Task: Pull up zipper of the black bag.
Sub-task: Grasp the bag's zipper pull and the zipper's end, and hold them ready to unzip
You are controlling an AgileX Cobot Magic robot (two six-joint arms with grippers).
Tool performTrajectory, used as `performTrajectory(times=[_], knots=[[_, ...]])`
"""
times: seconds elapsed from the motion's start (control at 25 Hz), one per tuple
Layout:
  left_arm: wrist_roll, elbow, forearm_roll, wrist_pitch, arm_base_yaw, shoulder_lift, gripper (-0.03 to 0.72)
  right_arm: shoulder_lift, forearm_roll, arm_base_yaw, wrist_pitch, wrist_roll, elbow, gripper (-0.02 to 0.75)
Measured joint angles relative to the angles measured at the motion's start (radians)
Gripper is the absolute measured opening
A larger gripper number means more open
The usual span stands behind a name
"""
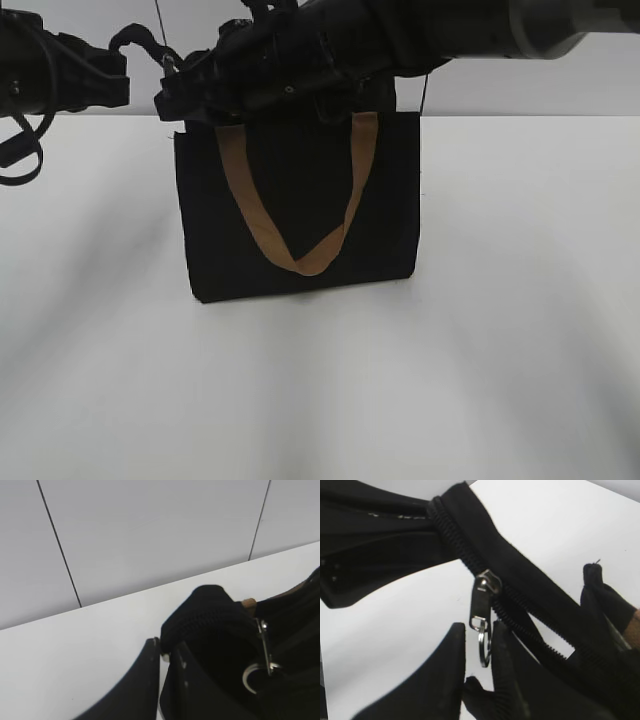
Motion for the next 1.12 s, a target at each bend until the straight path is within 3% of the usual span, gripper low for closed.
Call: performTrajectory(times=[0.16,0.24,0.68,1.12], knots=[[0.000,0.000,0.001,0.007,0.000,0.000,0.022,-0.003,0.000,-0.001,0.008,0.000,0.000,0.015],[0.000,0.000,0.003,0.008,0.000,0.000,0.022,-0.015,0.000,-0.003,0.011,0.001,0.000,-0.015],[0.000,0.000,0.042,0.160,0.000,0.021,0.022,-0.058,-0.029,-0.053,0.184,0.083,0.000,-0.015],[0.000,0.000,0.039,0.225,0.000,0.021,0.022,-0.058,-0.130,-0.116,0.181,0.138,0.000,-0.015]])
